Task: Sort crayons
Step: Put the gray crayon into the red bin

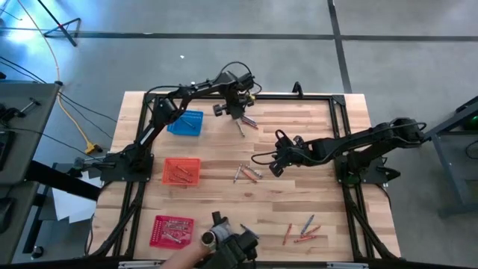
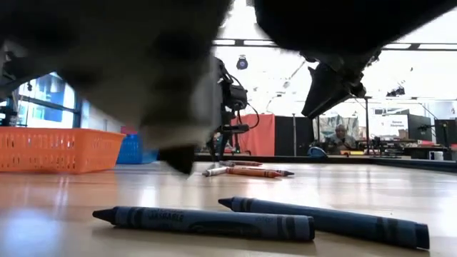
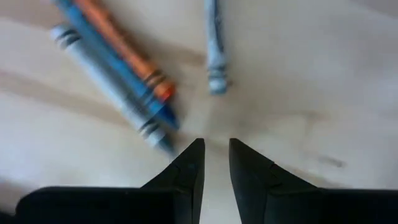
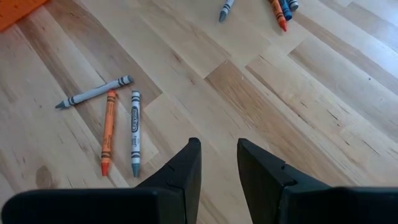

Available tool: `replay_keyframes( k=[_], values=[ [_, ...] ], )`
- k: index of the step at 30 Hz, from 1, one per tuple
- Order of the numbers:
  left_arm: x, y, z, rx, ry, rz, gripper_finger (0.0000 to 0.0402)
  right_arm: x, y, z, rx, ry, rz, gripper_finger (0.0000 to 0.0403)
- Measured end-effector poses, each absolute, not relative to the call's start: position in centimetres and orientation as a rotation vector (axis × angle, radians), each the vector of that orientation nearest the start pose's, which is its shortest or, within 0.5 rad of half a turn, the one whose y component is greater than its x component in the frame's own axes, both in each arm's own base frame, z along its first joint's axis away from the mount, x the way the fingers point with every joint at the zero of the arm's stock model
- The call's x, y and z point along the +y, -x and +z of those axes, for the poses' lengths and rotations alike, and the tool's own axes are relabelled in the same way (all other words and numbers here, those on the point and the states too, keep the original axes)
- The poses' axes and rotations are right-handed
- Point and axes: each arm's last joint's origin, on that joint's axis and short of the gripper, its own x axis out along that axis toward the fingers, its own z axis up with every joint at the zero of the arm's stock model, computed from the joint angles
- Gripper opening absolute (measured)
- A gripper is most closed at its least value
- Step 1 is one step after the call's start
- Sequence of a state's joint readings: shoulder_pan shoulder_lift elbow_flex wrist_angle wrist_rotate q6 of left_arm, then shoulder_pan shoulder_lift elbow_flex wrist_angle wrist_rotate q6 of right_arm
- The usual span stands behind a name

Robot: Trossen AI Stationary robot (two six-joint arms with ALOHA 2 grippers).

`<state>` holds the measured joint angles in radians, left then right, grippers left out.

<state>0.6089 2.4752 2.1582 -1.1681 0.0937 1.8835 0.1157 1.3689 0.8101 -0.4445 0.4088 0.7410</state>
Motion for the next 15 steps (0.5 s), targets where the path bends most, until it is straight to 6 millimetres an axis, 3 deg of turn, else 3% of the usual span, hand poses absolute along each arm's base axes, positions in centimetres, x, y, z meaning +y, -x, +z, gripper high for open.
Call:
replay_keyframes(
  k=[15],
  values=[
    [26.98, -40.77, 15.90, 1.260, -0.976, -0.868, 0.0062, 1.83, -25.69, 20.36, 0.816, -0.409, -0.601, 0.0099]
  ],
)
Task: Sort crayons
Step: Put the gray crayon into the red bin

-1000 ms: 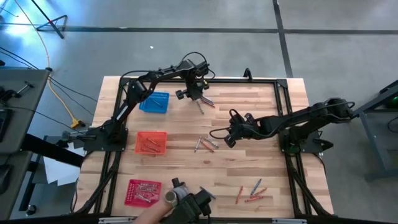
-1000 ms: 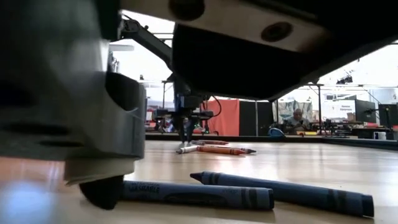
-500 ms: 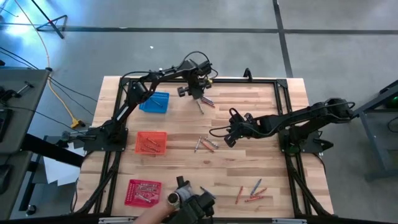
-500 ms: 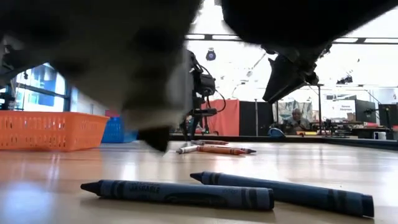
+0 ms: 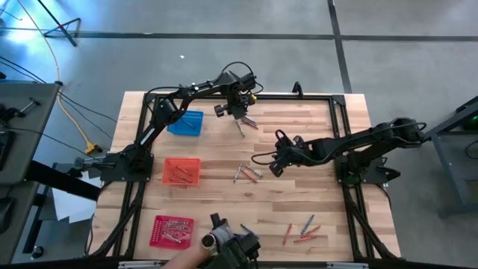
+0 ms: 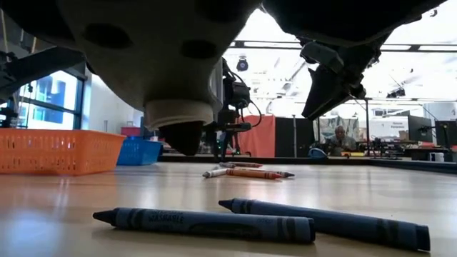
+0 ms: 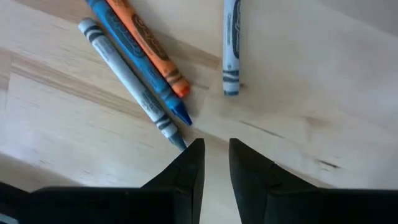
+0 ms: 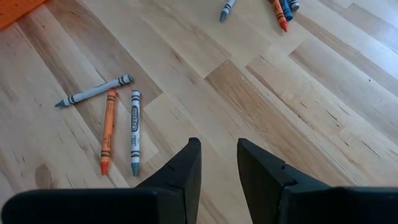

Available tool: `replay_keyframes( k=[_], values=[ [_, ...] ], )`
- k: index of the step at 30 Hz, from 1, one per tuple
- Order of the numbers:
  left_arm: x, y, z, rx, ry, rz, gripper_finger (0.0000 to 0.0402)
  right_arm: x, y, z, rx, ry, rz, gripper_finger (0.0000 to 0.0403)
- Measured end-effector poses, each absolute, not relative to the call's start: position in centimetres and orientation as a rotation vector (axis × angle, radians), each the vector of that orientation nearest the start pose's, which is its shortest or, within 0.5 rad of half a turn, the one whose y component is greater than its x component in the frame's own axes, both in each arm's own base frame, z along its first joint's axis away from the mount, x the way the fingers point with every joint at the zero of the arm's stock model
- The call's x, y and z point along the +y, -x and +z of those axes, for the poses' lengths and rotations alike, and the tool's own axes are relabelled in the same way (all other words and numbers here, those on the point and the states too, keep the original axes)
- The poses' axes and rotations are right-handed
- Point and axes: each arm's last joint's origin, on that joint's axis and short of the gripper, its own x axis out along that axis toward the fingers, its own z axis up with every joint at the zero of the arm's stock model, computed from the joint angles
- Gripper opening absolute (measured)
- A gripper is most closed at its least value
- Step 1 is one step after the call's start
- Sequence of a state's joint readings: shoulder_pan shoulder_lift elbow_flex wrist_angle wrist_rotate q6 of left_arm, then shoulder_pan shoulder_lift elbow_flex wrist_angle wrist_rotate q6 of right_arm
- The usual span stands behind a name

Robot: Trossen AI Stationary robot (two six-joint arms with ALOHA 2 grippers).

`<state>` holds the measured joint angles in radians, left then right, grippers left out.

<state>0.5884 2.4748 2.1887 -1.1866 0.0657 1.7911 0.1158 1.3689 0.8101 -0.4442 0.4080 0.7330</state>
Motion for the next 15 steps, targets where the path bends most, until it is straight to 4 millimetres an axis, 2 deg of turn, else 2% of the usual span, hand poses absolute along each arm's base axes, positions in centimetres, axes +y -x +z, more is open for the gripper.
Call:
replay_keyframes(
  k=[7, 11, 15],
  values=[
    [26.94, -40.42, 15.91, 1.222, -0.942, -0.910, 0.0062, 1.83, -25.69, 20.36, 0.816, -0.410, -0.600, 0.0099],
    [26.72, -40.23, 16.05, 1.089, -0.851, -0.946, 0.0062, 1.84, -25.69, 20.36, 0.816, -0.410, -0.599, 0.0099],
    [26.21, -40.63, 16.08, 1.043, -0.844, -0.957, 0.0062, 1.83, -25.69, 20.36, 0.817, -0.411, -0.599, 0.0099]
  ],
)
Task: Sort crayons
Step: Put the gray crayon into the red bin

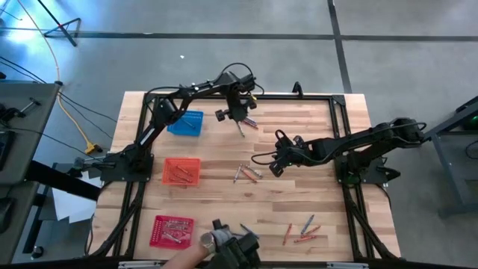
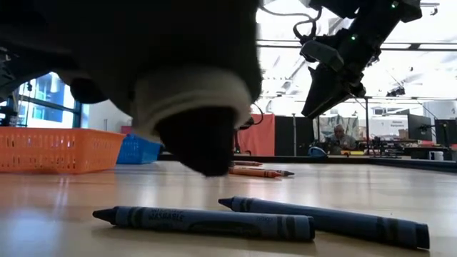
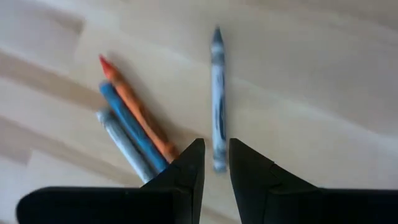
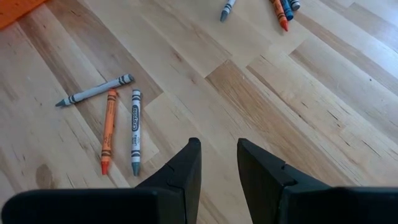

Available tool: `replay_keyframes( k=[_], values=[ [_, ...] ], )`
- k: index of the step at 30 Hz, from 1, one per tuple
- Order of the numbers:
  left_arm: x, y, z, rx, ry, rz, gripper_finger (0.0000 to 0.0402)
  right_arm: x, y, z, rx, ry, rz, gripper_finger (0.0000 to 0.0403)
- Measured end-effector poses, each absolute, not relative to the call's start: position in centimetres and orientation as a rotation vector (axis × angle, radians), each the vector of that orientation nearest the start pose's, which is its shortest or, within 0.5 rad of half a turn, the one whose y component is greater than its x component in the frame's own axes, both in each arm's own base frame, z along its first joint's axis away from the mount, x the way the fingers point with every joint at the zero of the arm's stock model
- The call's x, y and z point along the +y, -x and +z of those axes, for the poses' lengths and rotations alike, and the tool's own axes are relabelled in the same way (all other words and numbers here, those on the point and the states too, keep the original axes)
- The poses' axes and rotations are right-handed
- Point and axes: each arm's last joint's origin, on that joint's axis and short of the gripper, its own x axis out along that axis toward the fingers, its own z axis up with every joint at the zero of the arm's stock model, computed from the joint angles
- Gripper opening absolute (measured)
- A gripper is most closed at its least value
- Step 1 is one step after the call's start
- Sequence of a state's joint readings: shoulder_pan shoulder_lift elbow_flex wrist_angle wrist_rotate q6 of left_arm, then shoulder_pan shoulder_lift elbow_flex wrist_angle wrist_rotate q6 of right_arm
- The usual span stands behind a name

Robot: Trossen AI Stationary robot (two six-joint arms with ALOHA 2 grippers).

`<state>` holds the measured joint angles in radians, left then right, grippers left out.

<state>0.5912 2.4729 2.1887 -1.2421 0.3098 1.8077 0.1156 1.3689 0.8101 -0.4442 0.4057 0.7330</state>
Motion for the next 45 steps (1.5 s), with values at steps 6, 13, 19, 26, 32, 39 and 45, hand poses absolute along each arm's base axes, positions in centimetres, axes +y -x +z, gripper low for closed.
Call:
replay_keyframes(
  k=[6, 13, 19, 26, 32, 39, 45],
  values=[
    [25.9, -40.8, 16.2, 1.009, -0.787, -0.942, 0.0062, 1.8, -25.7, 20.4, 0.817, -0.413, -0.596, 0.0099],
    [25.8, -40.3, 16.2, 1.015, -0.739, -0.968, 0.0062, 1.8, -25.7, 20.4, 0.817, -0.413, -0.597, 0.0099],
    [26.1, -40.0, 16.2, 1.002, -0.771, -0.995, 0.0057, 1.8, -25.7, 20.4, 0.816, -0.413, -0.597, 0.0099],
    [26.7, -39.4, 16.3, 0.987, -0.801, -1.025, 0.0044, 1.8, -25.7, 20.4, 0.811, -0.430, -0.605, 0.0099],
    [27.2, -39.2, 16.3, 0.978, -0.818, -1.021, 0.0036, 1.3, -25.7, 20.4, 0.805, -0.437, -0.627, 0.0099],
    [27.2, -39.7, 16.3, 0.952, -0.842, -0.992, 0.0031, 0.6, -25.8, 20.4, 0.806, -0.433, -0.645, 0.0099],
    [26.7, -40.9, 16.7, 0.792, -0.616, -0.873, 0.0030, 0.5, -25.8, 20.3, 0.822, -0.433, -0.622, 0.0099]
  ],
)
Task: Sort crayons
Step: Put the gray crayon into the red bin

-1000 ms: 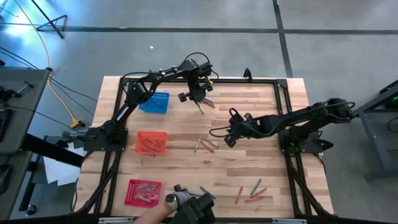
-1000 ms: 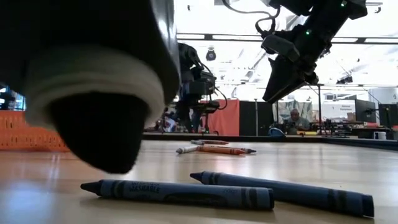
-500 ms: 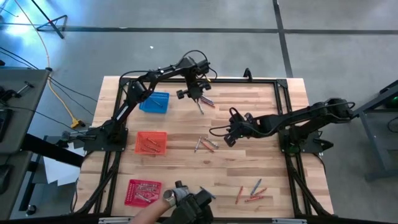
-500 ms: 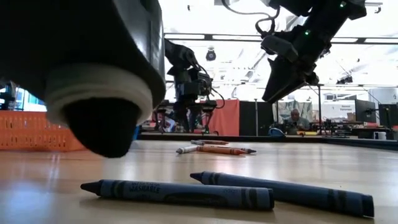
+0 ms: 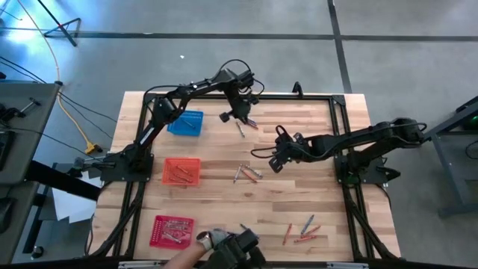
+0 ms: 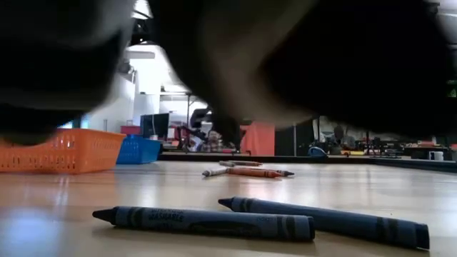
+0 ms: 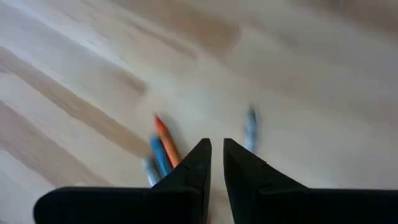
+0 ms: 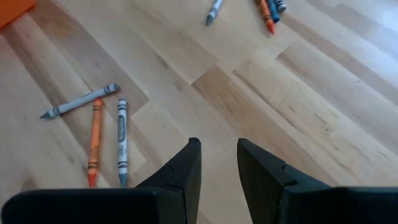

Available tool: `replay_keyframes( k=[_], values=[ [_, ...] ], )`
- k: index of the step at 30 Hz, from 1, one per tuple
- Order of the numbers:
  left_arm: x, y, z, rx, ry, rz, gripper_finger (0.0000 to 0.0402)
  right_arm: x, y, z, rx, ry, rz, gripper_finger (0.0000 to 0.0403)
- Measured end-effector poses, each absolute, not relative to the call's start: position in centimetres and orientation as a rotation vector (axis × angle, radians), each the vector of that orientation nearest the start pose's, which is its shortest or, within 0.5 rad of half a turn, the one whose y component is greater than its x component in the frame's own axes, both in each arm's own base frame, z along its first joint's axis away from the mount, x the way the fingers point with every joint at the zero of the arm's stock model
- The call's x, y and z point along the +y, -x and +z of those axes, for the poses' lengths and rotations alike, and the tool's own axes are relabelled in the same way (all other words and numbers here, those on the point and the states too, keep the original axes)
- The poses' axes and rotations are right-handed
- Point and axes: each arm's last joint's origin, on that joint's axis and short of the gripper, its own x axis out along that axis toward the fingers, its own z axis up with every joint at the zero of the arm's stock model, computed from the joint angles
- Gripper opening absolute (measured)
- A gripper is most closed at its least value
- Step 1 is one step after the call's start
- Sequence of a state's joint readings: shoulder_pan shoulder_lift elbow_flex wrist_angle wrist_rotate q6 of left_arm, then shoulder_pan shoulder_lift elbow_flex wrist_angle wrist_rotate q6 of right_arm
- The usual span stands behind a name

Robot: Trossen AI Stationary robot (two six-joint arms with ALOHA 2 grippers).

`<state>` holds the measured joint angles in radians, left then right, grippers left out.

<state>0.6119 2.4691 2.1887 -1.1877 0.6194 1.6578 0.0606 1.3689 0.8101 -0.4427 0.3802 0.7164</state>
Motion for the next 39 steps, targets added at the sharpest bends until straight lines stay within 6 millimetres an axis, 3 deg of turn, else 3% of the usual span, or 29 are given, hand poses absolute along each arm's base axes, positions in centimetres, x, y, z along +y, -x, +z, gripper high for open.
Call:
replay_keyframes(
  k=[7, 17, 22, 29, 33, 39],
  values=[
    [27.3, -41.6, 17.1, 0.820, -0.193, -0.627, 0.0030, 0.5, -25.8, 20.3, 0.830, -0.440, -0.606, 0.0099],
    [28.4, -41.3, 16.7, 0.848, 0.110, -0.496, 0.0030, 0.6, -25.8, 20.3, 0.830, -0.442, -0.607, 0.0099],
    [28.8, -40.6, 16.2, 0.863, 0.128, -0.522, 0.0030, 0.5, -25.8, 20.3, 0.834, -0.426, -0.600, 0.0099],
    [27.4, -39.3, 16.2, 0.947, 0.168, -0.636, 0.0030, -1.2, -26.9, 20.2, 0.773, -0.489, -0.592, 0.0099],
    [27.0, -39.4, 16.1, 1.014, 0.148, -0.625, 0.0030, -2.7, -28.8, 18.6, 0.753, -0.552, -0.521, 0.0099],
    [25.9, -38.2, 17.4, 1.133, 0.153, -0.682, 0.0030, -5.2, -29.8, 15.7, 0.781, -0.576, -0.607, 0.0099]
  ],
)
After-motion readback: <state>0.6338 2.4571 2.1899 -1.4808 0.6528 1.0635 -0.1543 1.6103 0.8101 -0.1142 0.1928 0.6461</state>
